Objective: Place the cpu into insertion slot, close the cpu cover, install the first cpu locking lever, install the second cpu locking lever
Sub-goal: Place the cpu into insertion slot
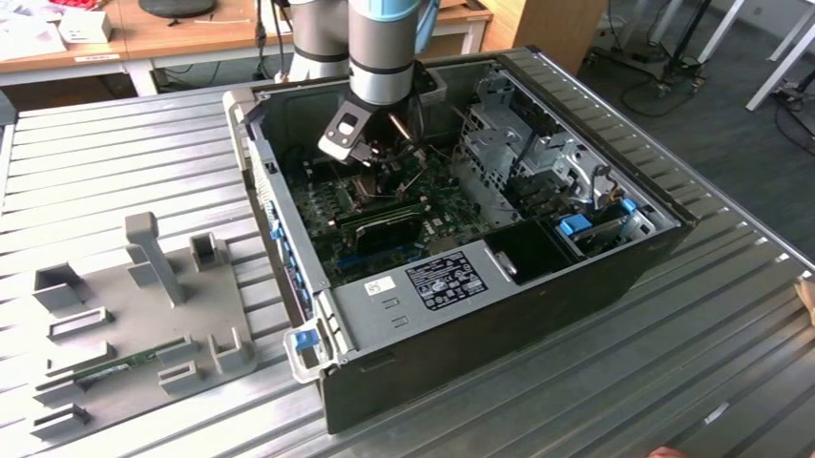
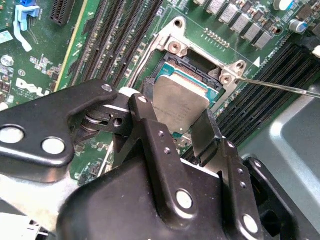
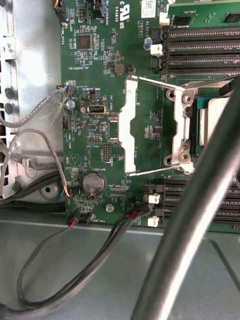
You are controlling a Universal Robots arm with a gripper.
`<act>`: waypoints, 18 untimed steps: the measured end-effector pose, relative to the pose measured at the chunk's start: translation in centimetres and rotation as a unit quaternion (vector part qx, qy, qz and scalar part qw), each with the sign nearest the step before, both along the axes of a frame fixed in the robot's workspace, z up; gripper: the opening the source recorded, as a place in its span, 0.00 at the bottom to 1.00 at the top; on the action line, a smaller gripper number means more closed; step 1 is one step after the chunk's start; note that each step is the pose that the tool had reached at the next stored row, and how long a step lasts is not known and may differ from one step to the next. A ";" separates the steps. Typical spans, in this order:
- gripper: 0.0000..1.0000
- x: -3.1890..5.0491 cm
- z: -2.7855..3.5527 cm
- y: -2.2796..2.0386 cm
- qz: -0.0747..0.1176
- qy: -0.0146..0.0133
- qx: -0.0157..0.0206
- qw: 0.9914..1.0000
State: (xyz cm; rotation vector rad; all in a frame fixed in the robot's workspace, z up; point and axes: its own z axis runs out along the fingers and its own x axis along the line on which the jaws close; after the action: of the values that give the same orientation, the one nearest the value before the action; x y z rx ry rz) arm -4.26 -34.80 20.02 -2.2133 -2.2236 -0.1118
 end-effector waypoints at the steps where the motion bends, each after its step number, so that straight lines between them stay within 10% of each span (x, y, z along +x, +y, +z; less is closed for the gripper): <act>1: 0.54 0.00 -0.03 0.00 0.000 0.000 0.000 1.000; 18: 0.54 -0.09 -0.23 0.00 0.002 -0.001 0.000 1.000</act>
State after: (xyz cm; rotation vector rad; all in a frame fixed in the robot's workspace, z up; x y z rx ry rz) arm -4.35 -34.80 19.79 -2.2096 -2.2283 -0.1137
